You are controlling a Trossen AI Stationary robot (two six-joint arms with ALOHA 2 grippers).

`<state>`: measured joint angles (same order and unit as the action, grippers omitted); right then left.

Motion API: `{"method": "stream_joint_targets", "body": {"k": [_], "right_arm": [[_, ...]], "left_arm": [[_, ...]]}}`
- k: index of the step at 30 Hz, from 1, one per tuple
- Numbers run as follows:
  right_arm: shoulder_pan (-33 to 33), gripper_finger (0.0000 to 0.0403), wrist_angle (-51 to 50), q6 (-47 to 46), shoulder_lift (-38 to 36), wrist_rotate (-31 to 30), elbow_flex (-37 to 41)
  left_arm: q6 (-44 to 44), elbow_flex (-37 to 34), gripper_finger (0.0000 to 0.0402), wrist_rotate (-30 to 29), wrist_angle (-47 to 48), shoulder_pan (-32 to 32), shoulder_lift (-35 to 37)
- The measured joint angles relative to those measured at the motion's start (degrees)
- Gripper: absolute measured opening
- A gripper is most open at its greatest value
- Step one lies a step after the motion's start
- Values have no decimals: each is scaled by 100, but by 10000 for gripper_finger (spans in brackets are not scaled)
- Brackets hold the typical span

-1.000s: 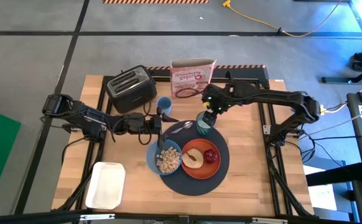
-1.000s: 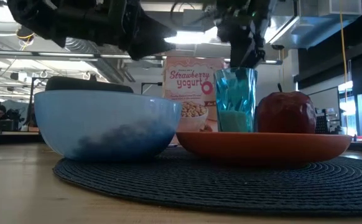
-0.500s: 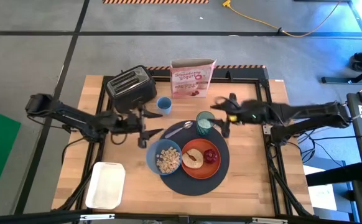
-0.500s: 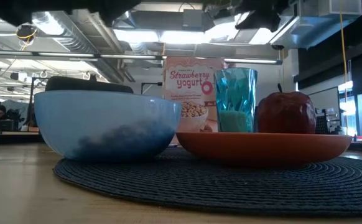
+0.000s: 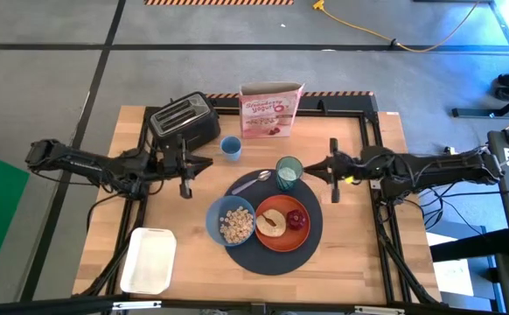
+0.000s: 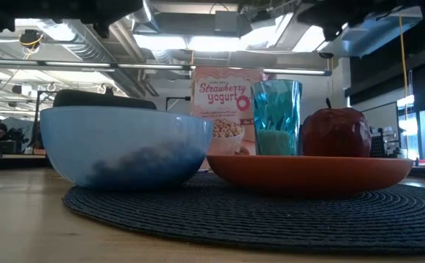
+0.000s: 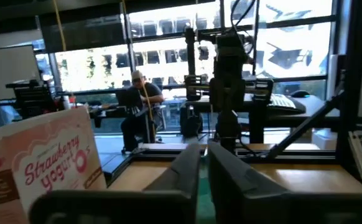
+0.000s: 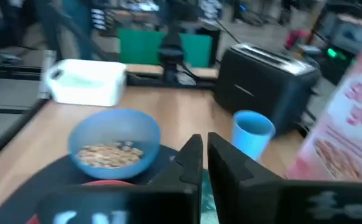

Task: Arrange a breakfast setting
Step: Return To Home Position

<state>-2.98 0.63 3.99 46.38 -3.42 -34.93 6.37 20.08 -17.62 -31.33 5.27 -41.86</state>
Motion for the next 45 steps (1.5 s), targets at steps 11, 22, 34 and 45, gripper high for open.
{"method": "stream_joint_targets", "body": {"k": [11, 22, 34, 45], "right_arm": [[0, 6, 536, -78, -1533, 149, 850], [0, 1, 431, -64, -3453, 558, 1730], [0, 0, -343, -238, -4490, 320, 2260], [0, 0, 38, -405, -4623, 349, 2720]], "left_arm": [[21, -85, 2, 123, 1112, 14, 1066], [-271, -829, 2, 280, 1600, 14, 2344], [-327, -1104, 2, 382, 2364, 14, 3340], [-746, -1105, 3, 632, 3276, 16, 3671]]}}
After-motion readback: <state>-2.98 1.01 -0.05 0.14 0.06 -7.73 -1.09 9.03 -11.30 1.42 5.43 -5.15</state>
